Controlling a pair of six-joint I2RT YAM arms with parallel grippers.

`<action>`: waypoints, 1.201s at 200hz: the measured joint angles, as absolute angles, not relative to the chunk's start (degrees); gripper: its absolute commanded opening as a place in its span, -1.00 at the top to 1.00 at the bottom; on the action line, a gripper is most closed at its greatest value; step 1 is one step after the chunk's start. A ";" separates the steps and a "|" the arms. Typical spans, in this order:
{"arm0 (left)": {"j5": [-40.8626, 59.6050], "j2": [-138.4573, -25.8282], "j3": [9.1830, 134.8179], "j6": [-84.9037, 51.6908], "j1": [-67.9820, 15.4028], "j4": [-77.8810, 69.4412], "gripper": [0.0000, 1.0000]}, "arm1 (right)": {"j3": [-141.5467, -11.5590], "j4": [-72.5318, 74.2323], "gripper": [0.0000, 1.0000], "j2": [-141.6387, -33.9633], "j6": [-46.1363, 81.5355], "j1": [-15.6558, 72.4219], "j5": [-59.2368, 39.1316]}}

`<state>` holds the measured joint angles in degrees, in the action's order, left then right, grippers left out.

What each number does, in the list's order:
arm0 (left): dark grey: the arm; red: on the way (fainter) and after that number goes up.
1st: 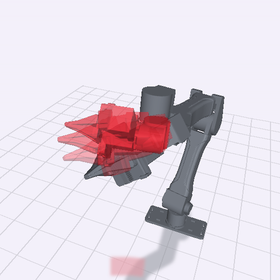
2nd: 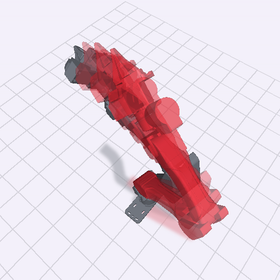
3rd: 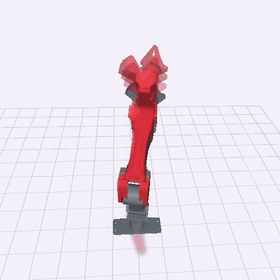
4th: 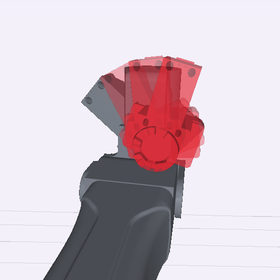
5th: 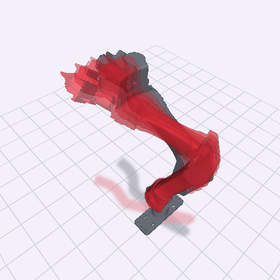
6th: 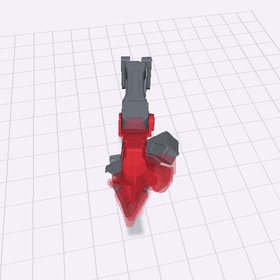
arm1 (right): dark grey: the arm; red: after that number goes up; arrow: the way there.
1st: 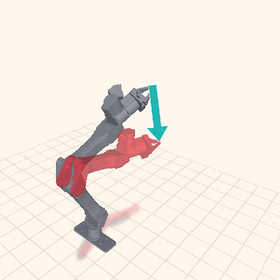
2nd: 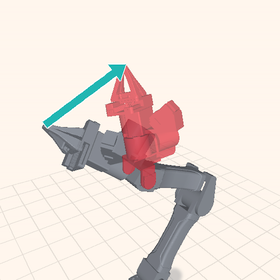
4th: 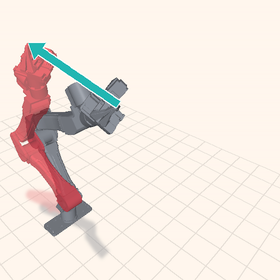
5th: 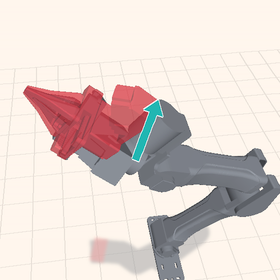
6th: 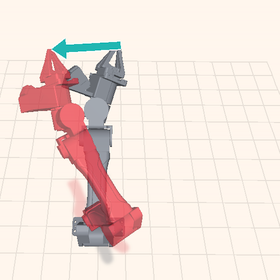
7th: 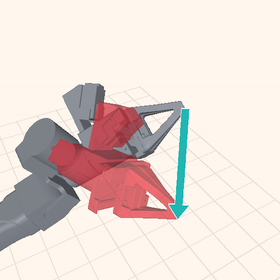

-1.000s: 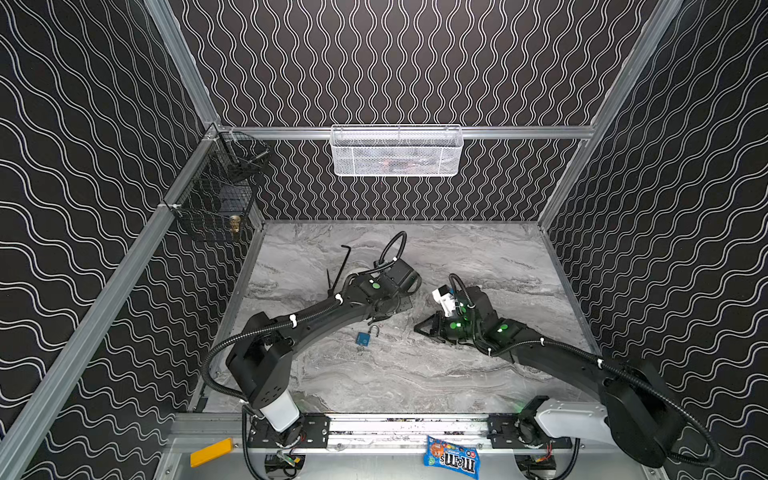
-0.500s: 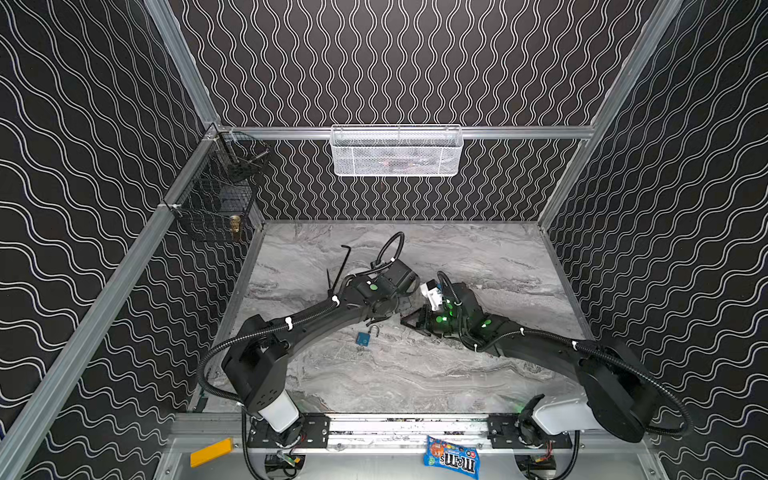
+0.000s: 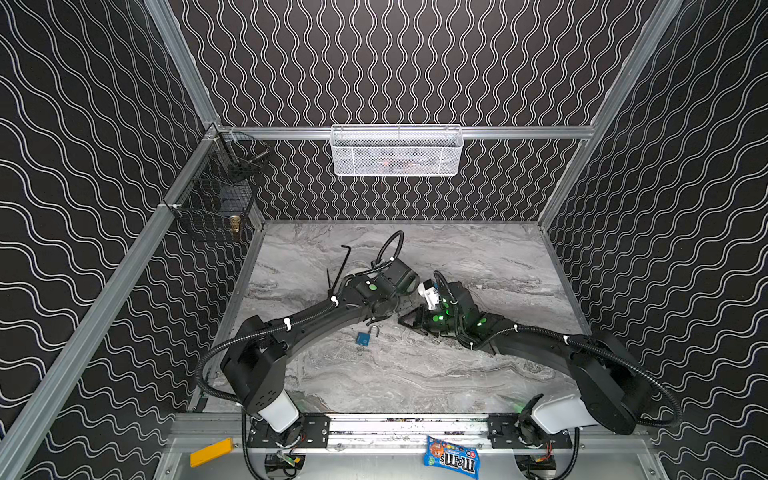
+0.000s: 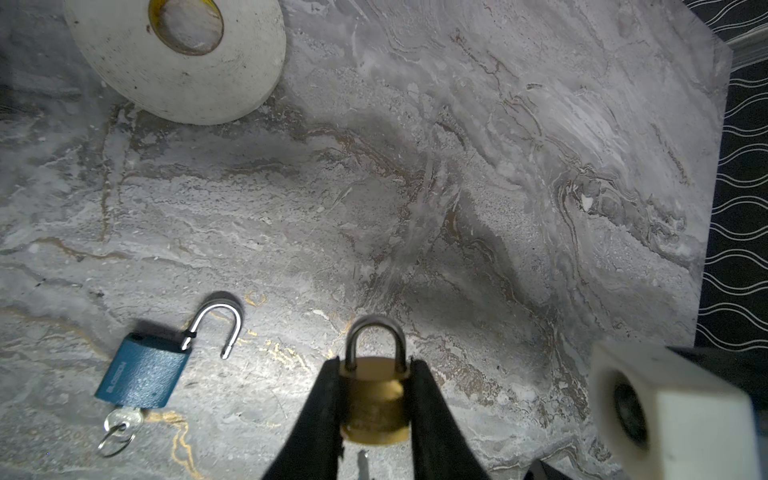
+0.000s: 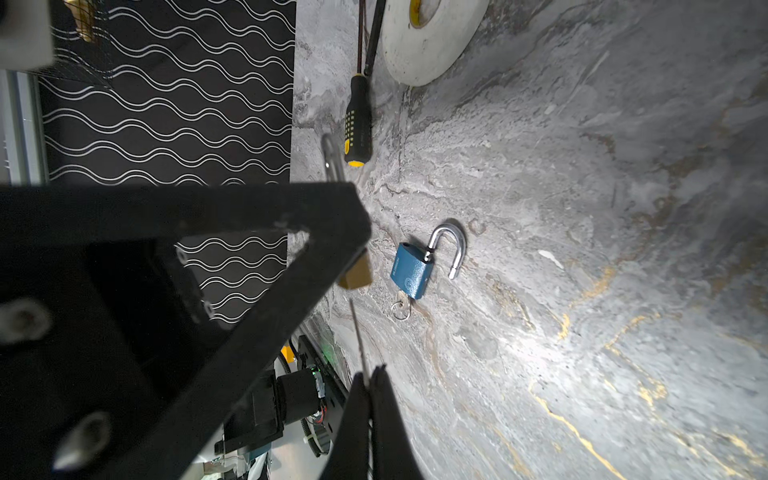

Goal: Unlock with the key

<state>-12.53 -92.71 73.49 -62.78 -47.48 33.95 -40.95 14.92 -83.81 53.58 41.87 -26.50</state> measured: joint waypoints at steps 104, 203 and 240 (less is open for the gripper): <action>-11.49 -92.68 73.10 -62.74 -47.48 33.47 0.99 | -40.49 15.77 1.00 -83.66 54.65 40.01 -27.77; -10.70 -92.68 73.08 -62.43 -47.48 33.12 1.00 | -40.88 16.91 1.00 -84.44 55.00 38.83 -29.10; -10.44 -92.31 72.95 -62.41 -47.55 31.57 1.00 | -41.32 15.51 1.00 -83.53 54.74 37.52 -29.98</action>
